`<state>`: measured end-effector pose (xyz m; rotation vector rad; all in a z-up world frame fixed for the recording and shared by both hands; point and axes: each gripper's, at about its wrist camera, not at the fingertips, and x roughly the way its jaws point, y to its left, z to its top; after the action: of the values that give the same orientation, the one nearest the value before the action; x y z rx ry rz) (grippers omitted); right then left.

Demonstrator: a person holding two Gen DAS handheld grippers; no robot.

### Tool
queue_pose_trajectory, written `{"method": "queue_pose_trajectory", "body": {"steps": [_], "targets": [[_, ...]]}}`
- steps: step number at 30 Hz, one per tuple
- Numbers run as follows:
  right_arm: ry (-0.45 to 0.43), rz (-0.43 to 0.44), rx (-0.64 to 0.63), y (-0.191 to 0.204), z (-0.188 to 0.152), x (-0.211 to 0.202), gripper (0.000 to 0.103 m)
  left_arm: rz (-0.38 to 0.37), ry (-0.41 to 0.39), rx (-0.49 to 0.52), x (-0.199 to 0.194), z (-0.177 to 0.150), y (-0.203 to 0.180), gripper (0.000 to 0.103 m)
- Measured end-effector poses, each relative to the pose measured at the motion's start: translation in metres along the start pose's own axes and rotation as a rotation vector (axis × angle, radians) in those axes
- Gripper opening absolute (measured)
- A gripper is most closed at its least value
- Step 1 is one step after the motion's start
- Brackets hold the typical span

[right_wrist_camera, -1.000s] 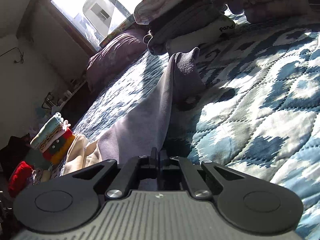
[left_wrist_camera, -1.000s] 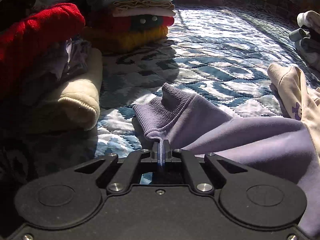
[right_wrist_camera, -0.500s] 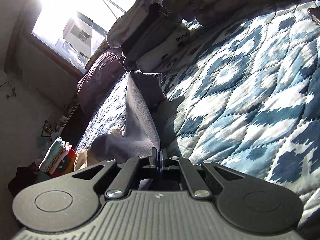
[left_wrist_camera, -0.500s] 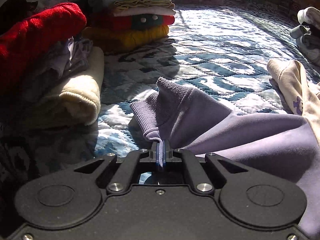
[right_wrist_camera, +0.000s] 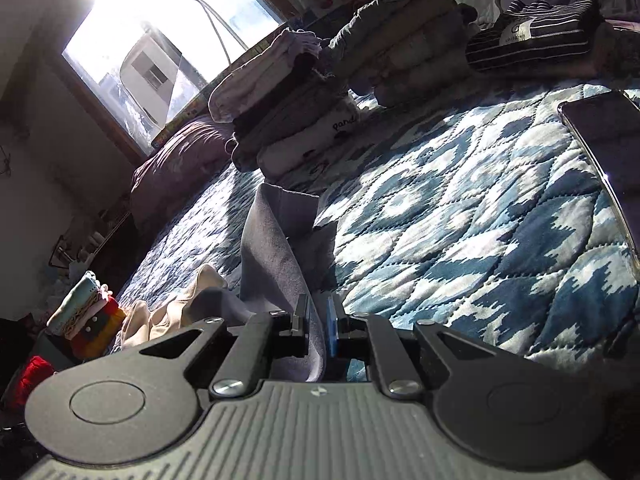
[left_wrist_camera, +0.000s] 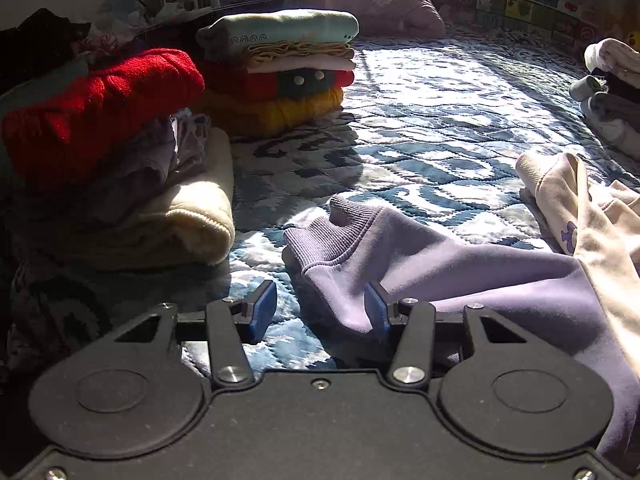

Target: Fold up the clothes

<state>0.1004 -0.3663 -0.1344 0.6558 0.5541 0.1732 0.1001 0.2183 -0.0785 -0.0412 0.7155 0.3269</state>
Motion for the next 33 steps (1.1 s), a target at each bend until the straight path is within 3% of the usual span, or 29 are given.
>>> {"method": "queue_pose_trajectory", "body": {"steps": [4, 10, 13, 17, 23, 27, 29, 30, 31, 33], "targets": [[0.014, 0.042, -0.095, 0.029, 0.016, 0.017, 0.028, -0.126, -0.063, -0.028, -0.018, 0.023, -0.025, 0.048], [0.118, 0.094, -0.249, 0.086, 0.035, 0.072, 0.031, -0.339, -0.109, 0.038, -0.009, 0.059, -0.098, 0.048], [0.202, 0.108, -0.303, 0.116, 0.046, 0.112, 0.038, -0.408, -0.099, 0.073, 0.010, 0.075, -0.134, 0.048], [0.289, 0.118, -0.309, 0.141, 0.058, 0.165, 0.043, -0.477, -0.068, 0.131, 0.039, 0.086, -0.174, 0.048], [0.434, 0.056, -0.302, 0.150, 0.058, 0.241, 0.047, -0.483, -0.029, 0.240, 0.072, 0.083, -0.207, 0.046], [0.488, 0.054, -0.282, 0.147, 0.052, 0.267, 0.049, -0.502, 0.011, 0.235, 0.093, 0.084, -0.203, 0.028], [0.504, 0.089, -0.261, 0.146, 0.052, 0.271, 0.045, -0.516, 0.046, 0.225, 0.106, 0.081, -0.201, 0.017], [0.512, 0.108, -0.250, 0.145, 0.052, 0.272, 0.028, -0.504, 0.056, 0.228, 0.111, 0.079, -0.200, 0.008], [0.520, 0.127, -0.239, 0.145, 0.052, 0.274, 0.013, -0.494, 0.058, 0.231, 0.113, 0.078, -0.201, 0.006], [0.513, 0.147, -0.235, 0.144, 0.054, 0.273, 0.011, -0.503, 0.049, 0.220, 0.113, 0.078, -0.196, 0.006]]}}
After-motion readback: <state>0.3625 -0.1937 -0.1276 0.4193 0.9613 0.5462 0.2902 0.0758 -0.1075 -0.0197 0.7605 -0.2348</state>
